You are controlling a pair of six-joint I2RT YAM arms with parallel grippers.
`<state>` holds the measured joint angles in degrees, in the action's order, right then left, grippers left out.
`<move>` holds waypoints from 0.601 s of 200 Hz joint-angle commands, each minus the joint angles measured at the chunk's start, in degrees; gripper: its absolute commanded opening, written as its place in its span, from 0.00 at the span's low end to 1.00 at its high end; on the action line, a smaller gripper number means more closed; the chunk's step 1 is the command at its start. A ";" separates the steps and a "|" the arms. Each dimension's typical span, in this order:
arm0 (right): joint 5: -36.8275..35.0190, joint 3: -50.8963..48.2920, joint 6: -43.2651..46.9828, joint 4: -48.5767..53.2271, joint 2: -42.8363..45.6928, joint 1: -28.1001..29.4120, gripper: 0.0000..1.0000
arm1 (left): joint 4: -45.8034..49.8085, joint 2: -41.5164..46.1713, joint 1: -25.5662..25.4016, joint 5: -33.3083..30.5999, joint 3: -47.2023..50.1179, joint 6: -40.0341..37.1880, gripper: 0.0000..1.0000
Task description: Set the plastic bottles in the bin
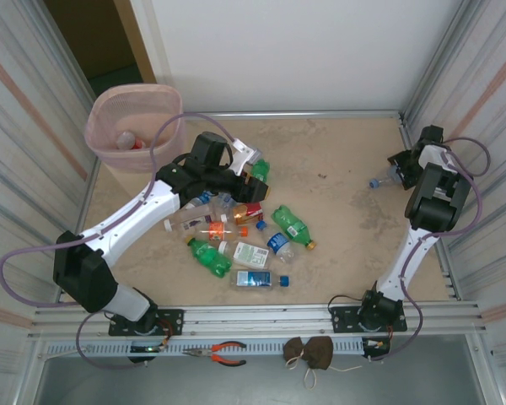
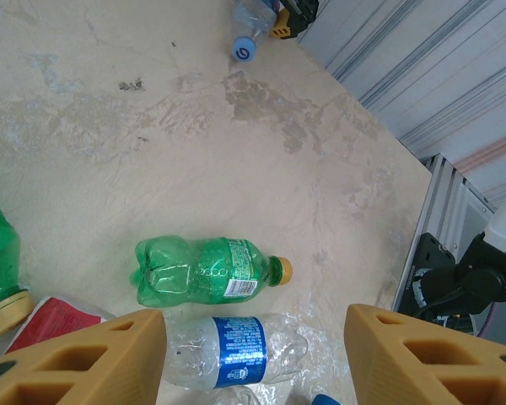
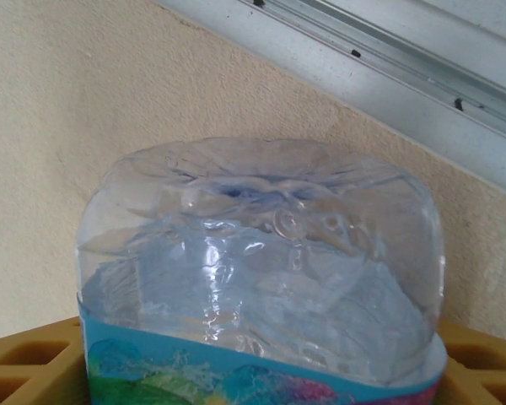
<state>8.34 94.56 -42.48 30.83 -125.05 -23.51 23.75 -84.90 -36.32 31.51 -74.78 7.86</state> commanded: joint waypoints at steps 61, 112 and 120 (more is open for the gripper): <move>4.07 -8.11 -1.22 -1.51 16.26 3.23 0.64 | -0.19 3.05 0.10 -0.13 -2.25 0.45 0.58; 8.93 -15.49 1.45 -7.22 31.80 9.73 0.61 | -2.49 4.61 0.05 1.02 -2.30 0.86 0.58; 9.78 -16.74 1.65 -8.61 34.20 11.10 0.61 | -3.10 4.53 0.06 1.75 -2.37 1.15 0.58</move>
<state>13.91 81.34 -42.81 26.48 -97.71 -15.29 23.46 -82.41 -36.32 31.53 -75.33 8.03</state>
